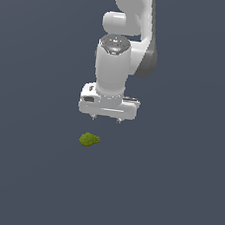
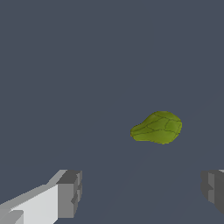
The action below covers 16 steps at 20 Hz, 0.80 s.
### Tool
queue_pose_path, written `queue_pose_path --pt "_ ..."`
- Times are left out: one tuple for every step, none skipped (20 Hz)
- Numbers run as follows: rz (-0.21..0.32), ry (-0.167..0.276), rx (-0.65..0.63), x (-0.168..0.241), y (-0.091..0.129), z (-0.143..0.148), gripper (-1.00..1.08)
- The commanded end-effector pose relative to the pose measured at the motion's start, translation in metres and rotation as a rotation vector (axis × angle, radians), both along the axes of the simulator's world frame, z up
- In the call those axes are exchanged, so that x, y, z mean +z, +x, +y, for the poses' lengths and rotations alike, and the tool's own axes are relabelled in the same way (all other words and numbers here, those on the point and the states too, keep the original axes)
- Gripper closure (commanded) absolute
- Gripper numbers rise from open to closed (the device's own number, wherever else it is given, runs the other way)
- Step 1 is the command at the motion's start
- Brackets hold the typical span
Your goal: Pick up the object and move it to a goal position.
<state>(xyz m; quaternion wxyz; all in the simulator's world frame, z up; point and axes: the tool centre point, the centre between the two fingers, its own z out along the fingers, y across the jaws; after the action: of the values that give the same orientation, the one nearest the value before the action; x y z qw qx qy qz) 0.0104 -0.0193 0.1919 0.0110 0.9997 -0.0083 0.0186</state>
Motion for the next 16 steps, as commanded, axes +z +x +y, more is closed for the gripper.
queue_pose_path --pt "0.0 0.0 0.0 0.0 0.0 0.0 -0.92" --pt "-0.001 0.001 0.0 0.001 0.0 0.001 -0.92" --pt "-0.002 0.002 0.001 0.002 0.001 0.002 -0.92" --pt "-0.004 0.005 0.001 0.004 0.001 0.005 -0.92" --pt "-0.008 0.008 0.002 0.006 0.003 0.009 -0.92" --pt "-0.012 0.013 0.003 0.01 0.004 0.013 -0.92" --pt "-0.016 0.018 0.003 0.013 0.005 0.018 -0.92" --pt "-0.019 0.022 0.003 0.016 0.006 0.022 -0.92" --pt "-0.021 0.024 0.002 0.018 0.007 0.024 -0.92" --pt "-0.023 0.026 0.001 0.019 0.007 0.026 -0.92" --pt "-0.023 0.026 0.0 0.019 0.007 0.026 -0.92" --pt "-0.023 0.026 0.0 0.019 0.007 0.026 -0.92" --pt "-0.022 0.025 0.001 0.019 0.007 0.025 -0.92" --pt "-0.022 0.024 0.004 0.018 0.007 0.024 -0.92" --pt "-0.021 0.024 0.007 0.018 0.007 0.024 -0.92" --pt "-0.021 0.023 0.013 0.017 0.007 0.024 -0.92"
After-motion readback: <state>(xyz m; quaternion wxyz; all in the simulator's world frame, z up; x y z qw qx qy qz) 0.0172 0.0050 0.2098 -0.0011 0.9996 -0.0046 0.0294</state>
